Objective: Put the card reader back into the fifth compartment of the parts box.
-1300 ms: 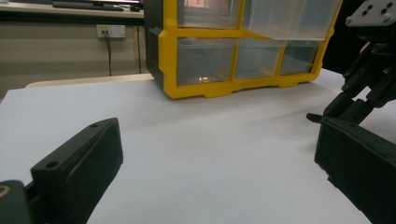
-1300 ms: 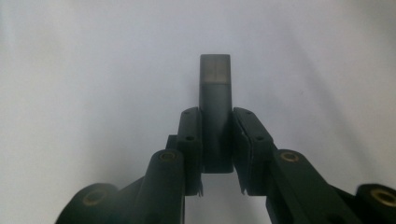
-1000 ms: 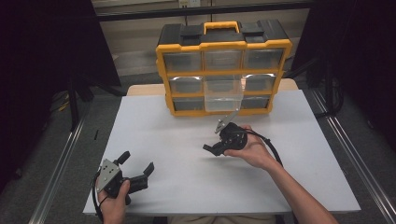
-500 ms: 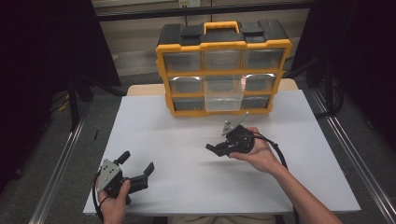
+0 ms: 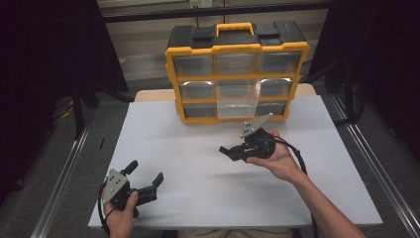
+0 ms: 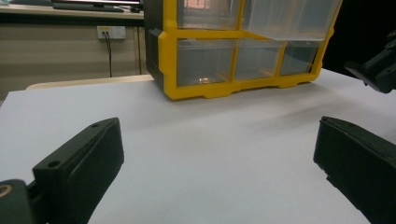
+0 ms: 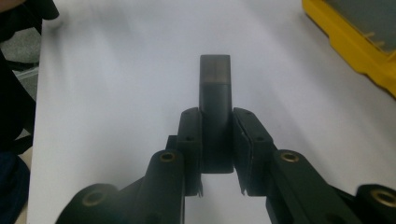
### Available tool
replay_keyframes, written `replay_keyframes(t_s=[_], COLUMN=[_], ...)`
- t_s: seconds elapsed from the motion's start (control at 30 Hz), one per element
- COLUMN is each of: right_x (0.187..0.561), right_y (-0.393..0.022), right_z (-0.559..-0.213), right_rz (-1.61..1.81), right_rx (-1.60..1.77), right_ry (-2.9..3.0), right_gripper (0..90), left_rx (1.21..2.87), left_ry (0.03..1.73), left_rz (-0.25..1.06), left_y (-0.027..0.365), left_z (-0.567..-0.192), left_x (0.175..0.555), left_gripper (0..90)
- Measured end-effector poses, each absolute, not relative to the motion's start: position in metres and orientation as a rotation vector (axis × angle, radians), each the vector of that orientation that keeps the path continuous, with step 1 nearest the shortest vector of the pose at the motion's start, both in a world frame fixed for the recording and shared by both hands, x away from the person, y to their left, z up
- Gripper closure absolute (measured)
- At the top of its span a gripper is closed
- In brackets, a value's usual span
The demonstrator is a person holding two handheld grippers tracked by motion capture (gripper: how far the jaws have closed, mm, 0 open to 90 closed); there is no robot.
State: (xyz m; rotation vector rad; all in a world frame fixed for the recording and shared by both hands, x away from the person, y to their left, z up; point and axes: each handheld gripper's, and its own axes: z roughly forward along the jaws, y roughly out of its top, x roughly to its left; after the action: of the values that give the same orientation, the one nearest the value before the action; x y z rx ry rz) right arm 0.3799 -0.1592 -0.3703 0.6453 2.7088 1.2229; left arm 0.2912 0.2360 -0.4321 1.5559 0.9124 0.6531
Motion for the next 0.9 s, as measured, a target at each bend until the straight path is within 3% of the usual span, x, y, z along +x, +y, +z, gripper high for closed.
replay_keyframes(t_s=[0.9], right_x=[0.386], right_y=[-0.164], right_z=[-0.321], right_rz=[1.311], right_rx=[0.594], right_ry=[2.611], right_gripper=[73.9], left_rx=[1.552], left_ry=[0.913], left_rz=[0.654], left_y=[0.237], left_z=[-0.432], left_x=[0.291], left_gripper=[1.7])
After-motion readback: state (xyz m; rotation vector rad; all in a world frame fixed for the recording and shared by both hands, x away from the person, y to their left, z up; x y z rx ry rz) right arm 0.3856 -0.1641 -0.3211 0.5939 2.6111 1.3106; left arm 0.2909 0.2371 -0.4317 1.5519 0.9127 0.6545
